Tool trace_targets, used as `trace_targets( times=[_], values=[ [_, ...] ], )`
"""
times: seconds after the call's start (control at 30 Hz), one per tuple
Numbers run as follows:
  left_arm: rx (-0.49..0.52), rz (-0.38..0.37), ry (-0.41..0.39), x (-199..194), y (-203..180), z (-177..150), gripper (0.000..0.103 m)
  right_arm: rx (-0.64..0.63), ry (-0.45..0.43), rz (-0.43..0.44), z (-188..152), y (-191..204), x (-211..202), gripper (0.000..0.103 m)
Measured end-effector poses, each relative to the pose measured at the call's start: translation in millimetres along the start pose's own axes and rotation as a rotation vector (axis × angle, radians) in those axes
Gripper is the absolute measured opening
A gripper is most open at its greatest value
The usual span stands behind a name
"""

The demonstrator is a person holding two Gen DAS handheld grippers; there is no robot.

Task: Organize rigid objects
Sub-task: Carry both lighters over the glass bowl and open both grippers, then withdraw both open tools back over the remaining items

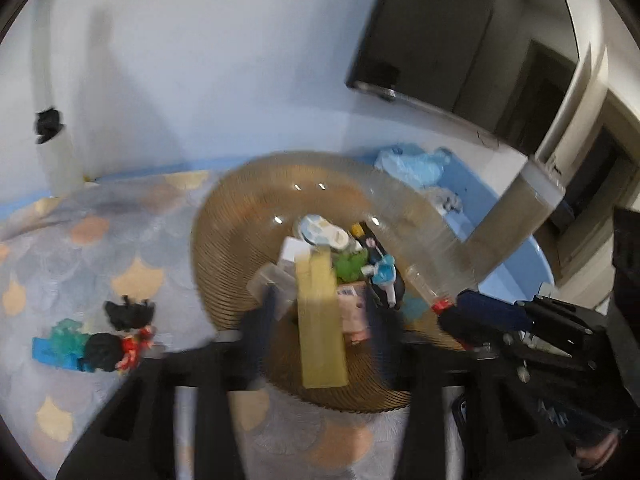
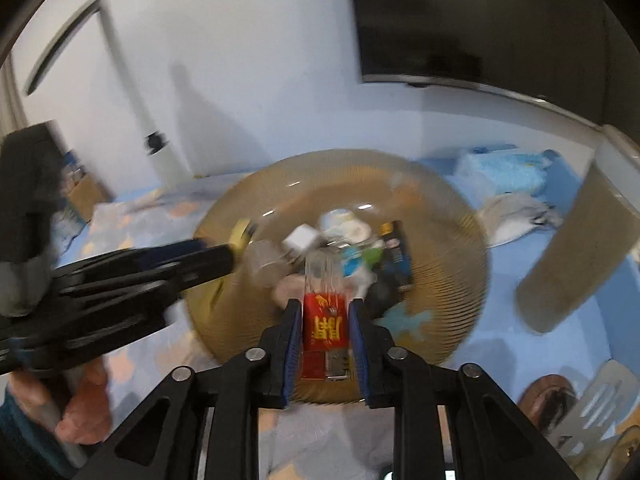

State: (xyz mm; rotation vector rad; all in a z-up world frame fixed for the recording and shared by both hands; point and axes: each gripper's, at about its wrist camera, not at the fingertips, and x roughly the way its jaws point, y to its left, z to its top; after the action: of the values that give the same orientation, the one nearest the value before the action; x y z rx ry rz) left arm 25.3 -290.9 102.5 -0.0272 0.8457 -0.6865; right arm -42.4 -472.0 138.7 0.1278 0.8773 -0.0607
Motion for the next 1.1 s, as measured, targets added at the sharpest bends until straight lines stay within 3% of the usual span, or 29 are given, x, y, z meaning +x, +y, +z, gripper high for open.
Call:
trace_targets(
  times=[0.07, 0.2, 0.43, 0.57, 0.77, 0.87, 0.97, 1.1],
  values=[
    [-0.022, 0.015, -0.075, -23, 10, 1, 0.077, 0.049, -0.022, 0.017, -3, -8, -9, 0.038],
    [-0.080, 0.047, -0.140, -76, 47, 0, 0.077, 0.090, -0.060, 0.066, -7, -7, -32, 0.041],
    [-0.189, 0.136, -0.256, -168, 104, -25, 0.077, -0.046, -0.101, 0.187, -15, 84, -67, 0.042],
    [-0.188, 0.229, -0.273, -192, 121, -50, 0.077, -0.118, -0.088, 0.213, -39, 141, -57, 0.043],
    [-0.172, 0.334, -0.155, -150, 155, -105, 0.077, -0.143, 0.001, 0.193, -88, 172, 18, 0.043],
    [-0.173, 0.371, -0.088, -117, 169, -127, 0.077, -0.125, 0.053, 0.196, -100, 167, 43, 0.043],
    [-0.171, 0.379, -0.070, -102, 172, -135, 0.077, -0.128, 0.056, 0.181, -100, 164, 53, 0.044],
    [-0.122, 0.422, -0.044, -89, 168, -141, 0.077, -0.127, 0.025, 0.140, -102, 159, 57, 0.057]
  ],
)
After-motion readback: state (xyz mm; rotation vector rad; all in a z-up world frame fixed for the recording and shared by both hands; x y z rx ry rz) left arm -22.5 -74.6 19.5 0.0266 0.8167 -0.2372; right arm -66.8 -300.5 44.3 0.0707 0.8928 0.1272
